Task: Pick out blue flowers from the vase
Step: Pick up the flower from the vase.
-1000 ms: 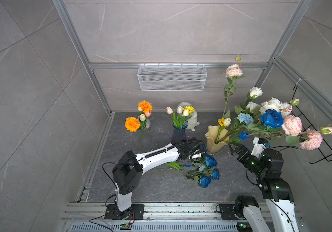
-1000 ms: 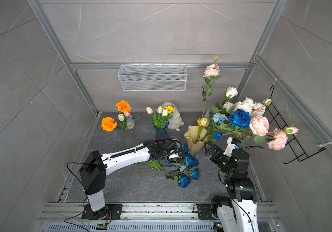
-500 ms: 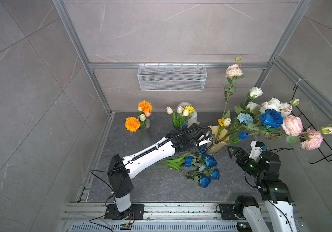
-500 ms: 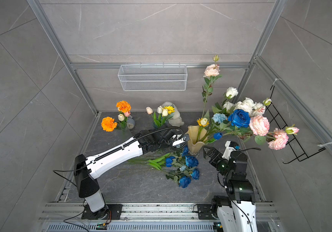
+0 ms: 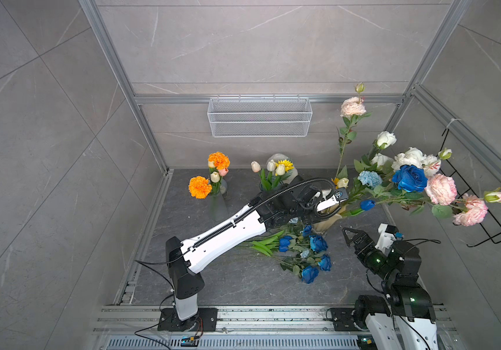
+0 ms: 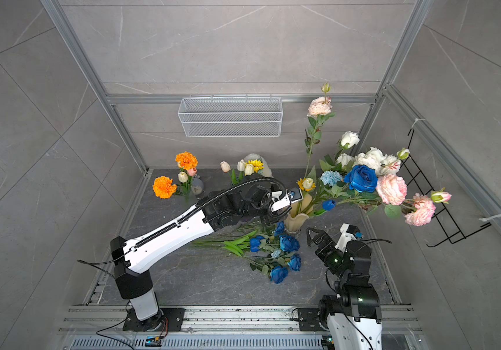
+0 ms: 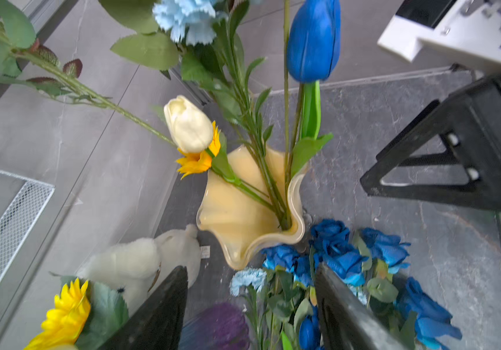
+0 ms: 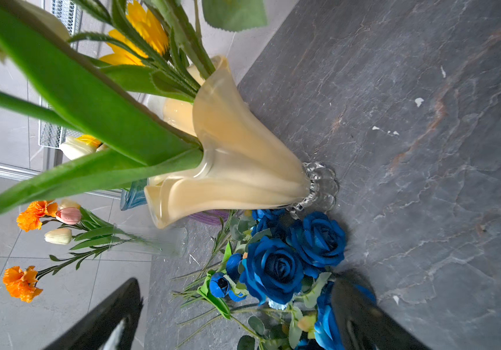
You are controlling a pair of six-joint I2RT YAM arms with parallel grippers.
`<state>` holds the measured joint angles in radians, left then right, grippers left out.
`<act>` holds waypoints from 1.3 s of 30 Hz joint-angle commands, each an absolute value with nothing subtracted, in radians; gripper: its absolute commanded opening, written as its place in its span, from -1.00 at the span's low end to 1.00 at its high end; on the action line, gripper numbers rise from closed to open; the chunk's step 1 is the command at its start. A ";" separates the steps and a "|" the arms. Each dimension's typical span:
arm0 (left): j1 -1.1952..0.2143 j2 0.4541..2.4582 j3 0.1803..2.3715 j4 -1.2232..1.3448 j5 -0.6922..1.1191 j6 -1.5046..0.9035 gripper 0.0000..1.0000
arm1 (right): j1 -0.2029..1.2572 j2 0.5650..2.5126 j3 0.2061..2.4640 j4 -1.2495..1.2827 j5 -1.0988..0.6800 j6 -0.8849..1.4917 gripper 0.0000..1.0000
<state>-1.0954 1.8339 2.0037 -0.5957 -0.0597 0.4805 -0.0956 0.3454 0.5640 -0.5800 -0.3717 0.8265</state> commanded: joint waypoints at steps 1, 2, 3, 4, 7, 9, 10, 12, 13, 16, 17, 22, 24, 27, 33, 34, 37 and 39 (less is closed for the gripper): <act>-1.104 1.895 2.068 -0.546 0.018 0.425 0.38 | -0.091 0.336 0.587 -0.586 -0.307 0.867 0.99; -1.108 1.908 2.080 -0.546 0.026 0.425 0.38 | -0.091 0.338 0.593 -0.590 -0.287 0.872 0.99; -1.110 1.923 2.094 -0.550 0.039 0.422 0.39 | -0.090 0.341 0.598 -0.593 -0.268 0.882 0.99; -1.112 1.939 2.113 -0.560 0.049 0.419 0.39 | -0.091 0.345 0.603 -0.598 -0.250 0.887 1.00; -1.125 1.970 2.148 -0.580 0.059 0.427 0.40 | -0.091 0.366 0.628 -0.615 -0.216 0.869 1.00; -1.131 1.981 2.154 -0.585 0.073 0.426 0.41 | -0.091 0.382 0.652 -0.640 -0.190 0.851 0.99; -1.134 1.984 2.155 -0.585 0.084 0.424 0.41 | -0.091 0.390 0.664 -0.654 -0.173 0.844 1.00; -1.141 1.989 2.157 -0.584 0.097 0.420 0.41 | -0.091 0.405 0.678 -0.665 -0.150 0.841 1.00; -1.143 1.991 2.157 -0.582 0.097 0.418 0.41 | -0.091 0.412 0.681 -0.664 -0.142 0.844 0.99; -1.147 2.000 2.160 -0.571 0.104 0.412 0.42 | -0.091 0.440 0.682 -0.638 -0.122 0.855 1.00; -1.148 2.004 2.163 -0.569 0.107 0.411 0.42 | -0.091 0.453 0.681 -0.622 -0.119 0.854 1.00; -1.151 2.032 2.184 -0.558 0.115 0.406 0.42 | -0.095 0.506 0.678 -0.544 -0.130 0.848 1.00; -1.151 2.047 2.193 -0.552 0.114 0.407 0.42 | -0.098 0.524 0.691 -0.532 -0.126 0.839 0.99; -1.151 2.070 2.209 -0.551 0.114 0.411 0.43 | -0.109 0.550 0.713 -0.519 -0.132 0.824 1.00; -1.151 2.113 2.239 -0.556 0.114 0.420 0.44 | -0.145 0.596 0.751 -0.518 -0.135 0.777 1.00; -1.152 2.118 2.242 -0.558 0.113 0.422 0.44 | -0.152 0.604 0.757 -0.515 -0.141 0.772 1.00; -1.151 2.131 2.244 -0.554 0.103 0.427 0.44 | -0.165 0.641 0.782 -0.499 -0.175 0.755 1.00; -1.152 2.138 2.243 -0.541 0.091 0.430 0.44 | -0.170 0.670 0.800 -0.473 -0.212 0.742 1.00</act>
<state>-1.1477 2.1376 2.2009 -0.5755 0.0887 0.4305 -0.1635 0.6430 0.7574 -0.5217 -0.1654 0.7841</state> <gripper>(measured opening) 0.717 0.991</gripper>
